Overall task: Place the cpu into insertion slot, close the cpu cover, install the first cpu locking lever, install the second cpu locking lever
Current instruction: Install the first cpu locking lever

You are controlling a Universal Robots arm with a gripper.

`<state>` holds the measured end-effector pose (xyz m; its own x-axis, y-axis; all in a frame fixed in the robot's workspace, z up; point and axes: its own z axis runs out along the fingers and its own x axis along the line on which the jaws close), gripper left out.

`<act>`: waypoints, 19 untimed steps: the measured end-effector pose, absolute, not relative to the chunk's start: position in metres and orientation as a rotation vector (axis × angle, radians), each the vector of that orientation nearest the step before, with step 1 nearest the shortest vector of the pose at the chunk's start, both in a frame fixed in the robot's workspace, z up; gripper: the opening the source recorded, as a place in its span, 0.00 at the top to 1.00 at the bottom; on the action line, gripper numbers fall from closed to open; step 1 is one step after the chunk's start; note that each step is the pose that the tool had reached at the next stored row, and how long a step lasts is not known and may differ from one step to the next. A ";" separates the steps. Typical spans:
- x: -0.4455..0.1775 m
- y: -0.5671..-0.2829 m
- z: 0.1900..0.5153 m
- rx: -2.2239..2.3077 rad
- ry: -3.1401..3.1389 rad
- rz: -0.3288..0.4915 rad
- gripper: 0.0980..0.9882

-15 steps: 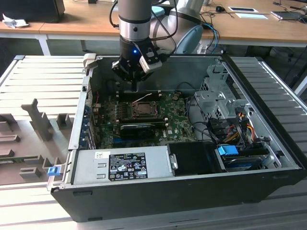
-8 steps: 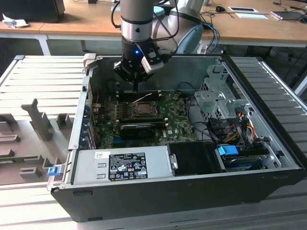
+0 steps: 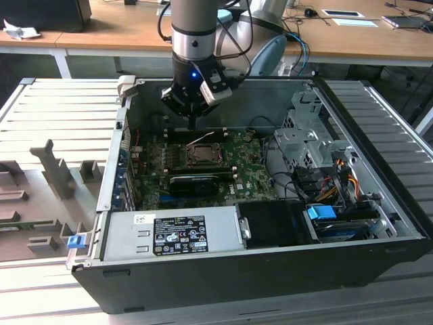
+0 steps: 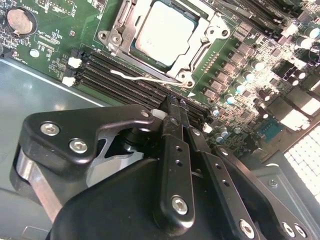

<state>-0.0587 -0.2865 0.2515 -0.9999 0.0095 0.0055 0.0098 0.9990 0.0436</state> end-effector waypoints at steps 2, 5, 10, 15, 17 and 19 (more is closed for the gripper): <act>-0.059 -0.287 0.251 -0.015 -3.136 -0.069 0.99; -0.057 -0.287 0.250 -0.015 -3.135 -0.091 0.99; -0.057 -0.289 0.247 -0.011 -3.141 -0.131 0.99; -0.057 -0.290 0.243 -0.009 -3.150 -0.131 0.99; -0.057 -0.290 0.242 -0.009 -3.150 -0.131 0.99; -0.057 -0.290 0.241 -0.009 -3.150 -0.131 0.99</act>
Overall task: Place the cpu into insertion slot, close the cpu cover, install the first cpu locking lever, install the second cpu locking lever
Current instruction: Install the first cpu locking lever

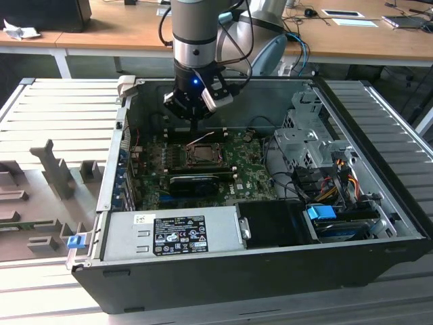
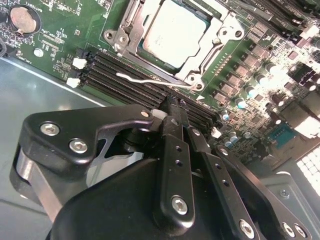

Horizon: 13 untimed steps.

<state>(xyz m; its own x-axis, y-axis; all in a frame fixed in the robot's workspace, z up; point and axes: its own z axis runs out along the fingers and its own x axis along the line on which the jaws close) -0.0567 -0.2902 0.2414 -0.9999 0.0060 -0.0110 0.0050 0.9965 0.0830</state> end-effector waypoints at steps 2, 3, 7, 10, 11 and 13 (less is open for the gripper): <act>-0.057 -0.290 0.241 0.008 3.127 0.130 0.99; -0.056 -0.290 0.240 0.008 3.127 0.130 0.99; -0.055 -0.290 0.237 0.007 3.126 0.130 0.99; -0.054 -0.290 0.235 0.008 3.126 0.130 0.99; -0.054 -0.290 0.235 0.008 3.126 0.130 0.99; -0.054 -0.290 0.234 0.008 3.126 0.130 0.99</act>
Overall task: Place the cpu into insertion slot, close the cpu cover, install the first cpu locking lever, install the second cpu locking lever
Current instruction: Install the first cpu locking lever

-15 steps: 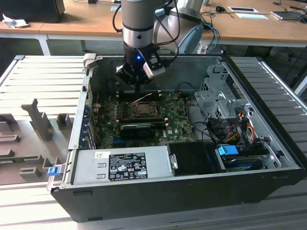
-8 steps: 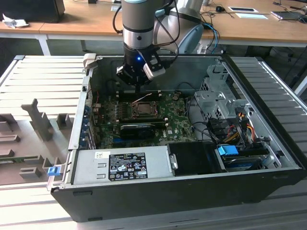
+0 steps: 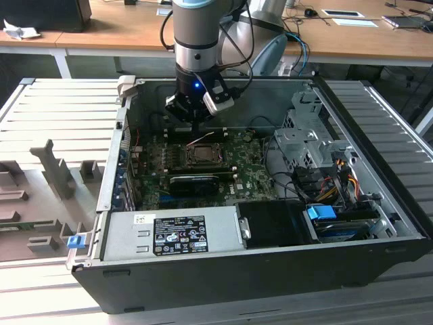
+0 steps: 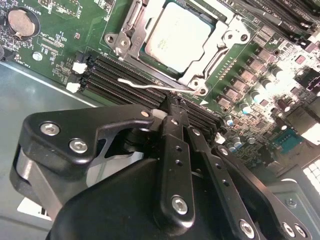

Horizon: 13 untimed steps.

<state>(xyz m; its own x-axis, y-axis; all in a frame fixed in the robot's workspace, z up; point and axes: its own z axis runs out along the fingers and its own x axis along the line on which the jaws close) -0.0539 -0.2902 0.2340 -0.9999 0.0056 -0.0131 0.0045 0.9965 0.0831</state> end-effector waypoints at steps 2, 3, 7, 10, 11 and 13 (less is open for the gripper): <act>-0.053 -0.290 0.233 0.008 3.126 0.130 0.99; -0.053 -0.290 0.232 0.008 3.126 0.130 0.99; -0.051 -0.290 0.232 0.007 3.124 0.138 0.99; -0.050 -0.290 0.232 0.007 3.125 0.138 0.99; -0.049 -0.290 0.232 0.007 3.125 0.138 0.99; -0.047 -0.290 0.232 0.007 3.124 0.139 0.99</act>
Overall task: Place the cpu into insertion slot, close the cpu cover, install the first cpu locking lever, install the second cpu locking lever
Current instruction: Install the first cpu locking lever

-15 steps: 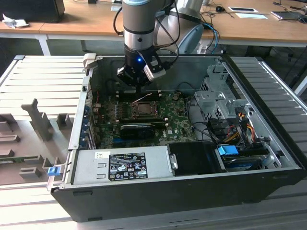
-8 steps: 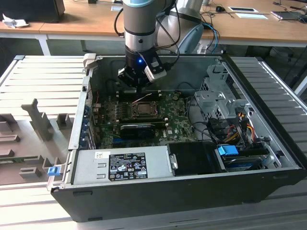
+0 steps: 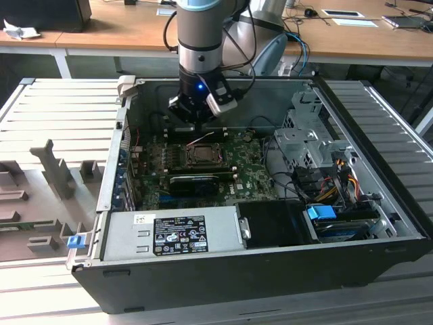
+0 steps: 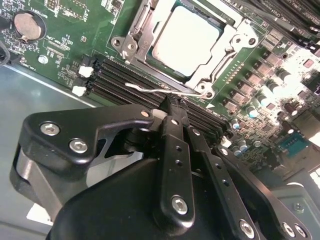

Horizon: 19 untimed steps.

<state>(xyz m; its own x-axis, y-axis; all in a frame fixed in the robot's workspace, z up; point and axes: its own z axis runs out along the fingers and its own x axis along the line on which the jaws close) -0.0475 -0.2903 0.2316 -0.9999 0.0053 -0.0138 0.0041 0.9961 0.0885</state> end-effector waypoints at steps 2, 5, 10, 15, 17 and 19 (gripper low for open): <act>-0.047 -0.290 0.232 0.007 3.125 0.138 0.99; -0.046 -0.290 0.232 0.007 3.125 0.138 0.99; -0.039 -0.290 0.231 0.007 3.124 0.139 0.99; -0.038 -0.290 0.229 -0.029 3.124 0.141 0.99; -0.038 -0.289 0.228 -0.059 3.123 0.141 0.99; -0.037 -0.287 0.228 -0.070 3.123 0.141 0.99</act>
<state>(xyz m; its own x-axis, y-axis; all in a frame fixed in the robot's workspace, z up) -0.0366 -0.2867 0.2281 -0.9989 -0.0440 -0.0165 -0.0453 0.9949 0.0897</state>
